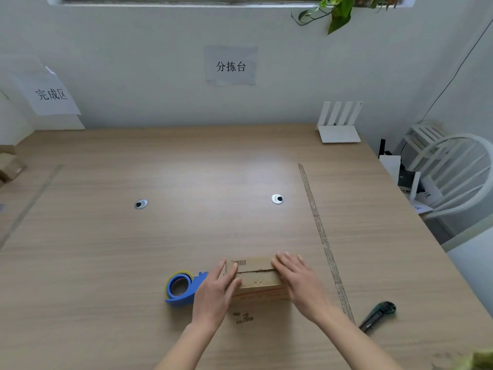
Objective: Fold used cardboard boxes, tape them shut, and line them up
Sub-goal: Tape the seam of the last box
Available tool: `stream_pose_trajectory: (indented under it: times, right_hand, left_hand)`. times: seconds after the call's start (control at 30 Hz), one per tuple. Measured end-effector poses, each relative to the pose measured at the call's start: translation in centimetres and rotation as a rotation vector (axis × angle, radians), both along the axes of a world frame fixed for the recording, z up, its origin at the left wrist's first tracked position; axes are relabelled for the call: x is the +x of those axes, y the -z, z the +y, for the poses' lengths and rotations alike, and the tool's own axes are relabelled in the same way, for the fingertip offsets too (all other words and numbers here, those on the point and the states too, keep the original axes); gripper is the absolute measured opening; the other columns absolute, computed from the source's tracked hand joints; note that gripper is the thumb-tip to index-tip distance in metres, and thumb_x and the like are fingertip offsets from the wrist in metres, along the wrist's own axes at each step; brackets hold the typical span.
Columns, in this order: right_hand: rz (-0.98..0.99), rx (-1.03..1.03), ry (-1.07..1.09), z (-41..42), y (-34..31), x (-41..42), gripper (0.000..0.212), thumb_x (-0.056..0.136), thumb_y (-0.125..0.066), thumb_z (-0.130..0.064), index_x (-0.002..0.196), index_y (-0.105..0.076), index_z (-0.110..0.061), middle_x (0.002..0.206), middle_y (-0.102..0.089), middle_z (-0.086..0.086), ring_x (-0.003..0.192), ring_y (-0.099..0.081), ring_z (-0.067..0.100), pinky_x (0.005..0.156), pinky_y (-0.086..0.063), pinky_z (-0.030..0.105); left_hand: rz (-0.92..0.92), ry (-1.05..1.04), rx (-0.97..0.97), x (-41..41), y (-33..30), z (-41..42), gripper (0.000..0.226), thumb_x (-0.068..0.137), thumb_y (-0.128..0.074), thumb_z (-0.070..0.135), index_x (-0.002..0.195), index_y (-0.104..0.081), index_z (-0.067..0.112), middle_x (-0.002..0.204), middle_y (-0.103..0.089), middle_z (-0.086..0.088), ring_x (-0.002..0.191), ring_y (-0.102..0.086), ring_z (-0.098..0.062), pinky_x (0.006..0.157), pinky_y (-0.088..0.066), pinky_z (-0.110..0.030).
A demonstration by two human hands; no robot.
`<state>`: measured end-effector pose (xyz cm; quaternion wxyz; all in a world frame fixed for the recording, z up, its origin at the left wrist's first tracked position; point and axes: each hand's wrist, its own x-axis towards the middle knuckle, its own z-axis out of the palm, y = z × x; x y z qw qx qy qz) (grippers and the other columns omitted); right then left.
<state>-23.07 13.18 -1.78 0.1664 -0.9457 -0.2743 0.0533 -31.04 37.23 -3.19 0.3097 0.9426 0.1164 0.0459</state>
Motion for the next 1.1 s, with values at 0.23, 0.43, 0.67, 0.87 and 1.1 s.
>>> stream_pose_trajectory:
  times: [0.23, 0.43, 0.67, 0.87, 1.1]
  right_hand:
    - [0.075, -0.135, 0.046, 2.3, 1.1, -1.3, 0.076, 0.088, 0.023, -0.062, 0.158, 0.012, -0.033, 0.163, 0.023, -0.014, 0.152, 0.021, 0.008, 0.120, 0.016, 0.031]
    - [0.086, -0.161, 0.055, 2.4, 0.9, -1.5, 0.068, 0.092, 0.018, -0.060, 0.155, 0.018, -0.037, 0.160, 0.030, -0.018, 0.148, 0.028, 0.003, 0.121, 0.017, 0.030]
    - [0.142, -0.164, -0.019, 0.8, 3.1, -3.6, 0.069, 0.094, 0.007, -0.063, 0.159, 0.009, -0.037, 0.163, 0.024, -0.018, 0.151, 0.021, 0.001, 0.124, 0.009, 0.028]
    - [0.124, -0.179, -0.004, 1.6, 2.8, -3.2, 0.070, 0.092, 0.008, -0.053, 0.159, 0.007, -0.033, 0.163, 0.023, -0.015, 0.151, 0.021, 0.003, 0.122, 0.012, 0.027]
    - [0.087, -0.210, 0.000, 2.4, 2.5, -2.5, 0.063, 0.100, -0.018, -0.040, 0.161, -0.012, -0.026, 0.170, -0.003, -0.009, 0.155, -0.002, 0.011, 0.121, -0.007, 0.029]
  left_hand:
    - [0.010, 0.051, -0.004, -1.3, 1.0, 1.1, 0.061, 0.094, -0.020, 0.075, 0.147, -0.036, 0.052, 0.156, -0.030, 0.023, 0.137, -0.037, -0.004, 0.110, -0.038, -0.029]
    - [0.139, -0.183, 0.145, -4.5, 5.8, 6.4, 0.064, 0.094, -0.055, 0.055, 0.152, -0.034, 0.038, 0.150, -0.045, 0.006, 0.126, -0.050, -0.020, 0.100, -0.044, -0.032]
    - [0.298, -0.051, 0.433, -2.9, 8.4, 8.3, 0.082, 0.091, -0.049, 0.066, 0.157, -0.006, 0.042, 0.107, -0.059, 0.003, 0.102, -0.057, -0.018, 0.113, -0.032, -0.036]
    - [0.319, -0.023, 0.427, -1.9, 7.9, 9.2, 0.084, 0.092, -0.064, 0.047, 0.154, -0.008, 0.042, 0.074, -0.044, 0.001, 0.061, -0.044, -0.022, 0.059, -0.034, -0.034]
    - [0.269, -0.146, 0.161, -1.0, 4.7, 11.3, 0.058, 0.101, -0.044, 0.039, 0.154, -0.021, 0.047, 0.098, -0.065, 0.002, 0.079, -0.060, -0.023, 0.064, -0.041, -0.033]
